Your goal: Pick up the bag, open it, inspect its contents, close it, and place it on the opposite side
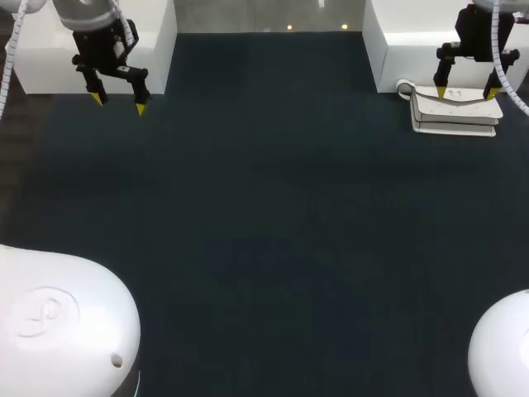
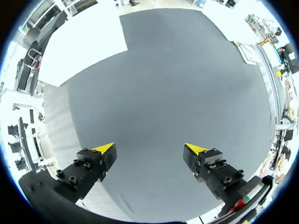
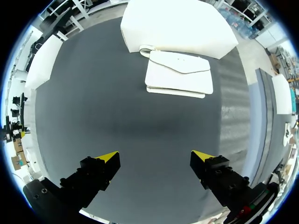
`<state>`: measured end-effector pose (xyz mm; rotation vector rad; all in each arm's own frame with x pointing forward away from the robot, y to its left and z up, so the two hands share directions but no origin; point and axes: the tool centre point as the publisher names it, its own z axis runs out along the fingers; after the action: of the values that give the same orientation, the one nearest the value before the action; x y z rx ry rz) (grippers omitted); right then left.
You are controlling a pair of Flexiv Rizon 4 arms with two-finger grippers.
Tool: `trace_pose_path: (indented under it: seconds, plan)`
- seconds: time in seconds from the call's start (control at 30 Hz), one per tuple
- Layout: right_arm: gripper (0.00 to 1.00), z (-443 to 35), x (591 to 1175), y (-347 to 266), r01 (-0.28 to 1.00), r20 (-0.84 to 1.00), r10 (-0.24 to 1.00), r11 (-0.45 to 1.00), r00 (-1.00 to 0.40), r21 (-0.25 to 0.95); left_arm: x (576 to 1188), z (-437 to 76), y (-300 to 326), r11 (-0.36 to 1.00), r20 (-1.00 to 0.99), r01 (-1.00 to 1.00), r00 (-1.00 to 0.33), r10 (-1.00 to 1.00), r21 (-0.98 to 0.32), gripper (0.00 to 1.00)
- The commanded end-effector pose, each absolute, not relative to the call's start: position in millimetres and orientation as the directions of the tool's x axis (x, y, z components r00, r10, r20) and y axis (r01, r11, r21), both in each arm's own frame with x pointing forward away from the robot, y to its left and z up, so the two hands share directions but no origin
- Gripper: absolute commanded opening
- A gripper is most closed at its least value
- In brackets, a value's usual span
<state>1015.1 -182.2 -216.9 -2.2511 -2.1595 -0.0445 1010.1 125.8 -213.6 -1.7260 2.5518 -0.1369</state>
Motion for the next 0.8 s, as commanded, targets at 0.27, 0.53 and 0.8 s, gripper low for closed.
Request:
trace_pose_path:
  seconds: [0.27, 0.53, 0.8]
  plan:
    - [1.00, -244, 1038, -239, 0.995, 0.182, 0.979, -0.096, 0.096, -0.010, 1007, -236, 125, 0.739, 0.037, -0.539, -0.817, -0.575, -0.404, 1.00]
    - [1.00, -258, 1046, -260, 0.990, 0.232, 0.963, -0.138, 0.139, -0.022, 1013, -252, 113, 0.822, -0.038, -0.263, -0.945, -0.325, -0.505, 1.00]
    - [1.00, -268, 1053, -268, 0.987, 0.267, 0.950, -0.160, 0.162, -0.031, 1021, -267, 99, 0.831, -0.086, -0.098, -0.981, -0.172, -0.547, 1.00]
